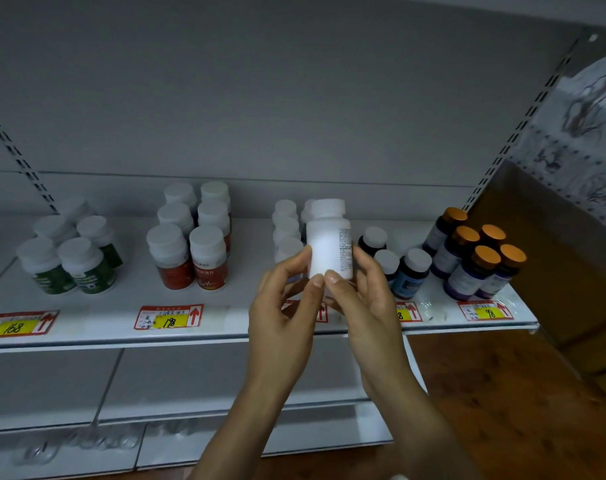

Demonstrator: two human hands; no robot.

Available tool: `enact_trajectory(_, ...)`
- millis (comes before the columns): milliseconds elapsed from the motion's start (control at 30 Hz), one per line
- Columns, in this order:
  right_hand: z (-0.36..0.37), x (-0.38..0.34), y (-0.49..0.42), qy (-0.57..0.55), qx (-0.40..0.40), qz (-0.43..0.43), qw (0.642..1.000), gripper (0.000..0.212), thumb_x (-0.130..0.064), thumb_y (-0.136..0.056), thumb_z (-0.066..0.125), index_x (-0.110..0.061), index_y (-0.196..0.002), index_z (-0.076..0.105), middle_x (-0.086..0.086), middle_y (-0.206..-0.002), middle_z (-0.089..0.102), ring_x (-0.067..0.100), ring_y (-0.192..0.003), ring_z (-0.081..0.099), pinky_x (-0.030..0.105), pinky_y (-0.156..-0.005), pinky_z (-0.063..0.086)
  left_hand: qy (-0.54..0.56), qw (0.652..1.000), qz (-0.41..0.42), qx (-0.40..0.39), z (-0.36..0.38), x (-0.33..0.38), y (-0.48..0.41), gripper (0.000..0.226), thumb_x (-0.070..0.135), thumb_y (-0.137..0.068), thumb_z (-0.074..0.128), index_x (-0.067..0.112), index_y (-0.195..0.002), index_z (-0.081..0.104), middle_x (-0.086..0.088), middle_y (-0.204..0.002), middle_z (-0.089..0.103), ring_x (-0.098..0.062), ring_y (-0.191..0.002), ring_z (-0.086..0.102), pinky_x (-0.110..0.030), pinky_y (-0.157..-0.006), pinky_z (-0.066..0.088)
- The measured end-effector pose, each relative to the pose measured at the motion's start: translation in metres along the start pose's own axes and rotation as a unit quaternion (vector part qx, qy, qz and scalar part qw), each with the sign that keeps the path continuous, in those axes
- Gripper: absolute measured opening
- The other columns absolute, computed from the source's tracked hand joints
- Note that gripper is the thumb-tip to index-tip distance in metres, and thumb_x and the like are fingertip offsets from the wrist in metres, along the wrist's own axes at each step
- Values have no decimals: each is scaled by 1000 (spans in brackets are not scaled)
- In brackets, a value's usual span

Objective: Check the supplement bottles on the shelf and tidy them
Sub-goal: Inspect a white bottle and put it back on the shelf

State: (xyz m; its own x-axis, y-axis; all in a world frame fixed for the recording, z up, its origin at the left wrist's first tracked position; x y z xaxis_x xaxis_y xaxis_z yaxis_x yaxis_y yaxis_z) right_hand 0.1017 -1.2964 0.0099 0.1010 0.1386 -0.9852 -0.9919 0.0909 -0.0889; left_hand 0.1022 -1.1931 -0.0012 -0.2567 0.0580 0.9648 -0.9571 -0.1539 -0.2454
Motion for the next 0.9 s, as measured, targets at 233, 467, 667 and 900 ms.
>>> enact_trajectory(233, -3, -2, -4, -47, 43, 37, 997, 58, -31, -69, 68, -25, -125, 53, -7, -110, 70, 10, -103, 67, 26, -83, 55, 13, 1000, 8, -4, -1, 3, 1, 24, 18, -92, 62, 23, -115, 65, 7, -105, 70, -9, -97, 68, -17, -75, 52)
enact_trajectory(467, 0, 2, -5, -154, 59, 121, 979, 56, -29, -73, 77, -14, -122, 55, 10, -104, 71, 18, -79, 70, 25, -59, 51, 39, 998, -32, 28, -11, 0, -20, 17, 30, -86, 62, 30, -101, 67, 9, -102, 72, -11, -101, 66, -27, -85, 54)
enact_trajectory(667, 10, -12, -6, -314, -48, 222, 922, 52, -49, -88, 40, -7, -102, 68, 16, -77, 68, 16, -45, 49, 23, -43, 37, 116, 984, -124, -59, -8, 4, -36, 25, 19, -96, 49, 13, -112, 67, -1, -95, 75, -13, -93, 69, -24, -79, 55)
enact_trajectory(900, 17, -4, -10, -421, -97, 266, 862, 59, -50, -88, 35, -2, -72, 66, 7, -51, 50, 13, -29, 33, 18, -35, 24, 140, 954, -225, -143, -2, 7, -37, 34, 44, -81, 54, 14, -68, 65, -5, -48, 53, -16, -38, 50, -20, -39, 43)
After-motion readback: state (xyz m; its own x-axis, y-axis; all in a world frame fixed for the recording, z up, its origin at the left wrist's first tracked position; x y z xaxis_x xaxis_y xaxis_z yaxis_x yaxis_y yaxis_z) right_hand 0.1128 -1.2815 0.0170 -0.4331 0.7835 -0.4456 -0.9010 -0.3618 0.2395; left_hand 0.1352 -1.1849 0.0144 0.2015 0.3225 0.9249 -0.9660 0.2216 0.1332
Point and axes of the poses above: each hand's wrist, its own y-axis away from the middle knuckle, its own z-axis out of the palm, x = y × z, the point moved 2 cm from there along -y, towards the middle knuckle
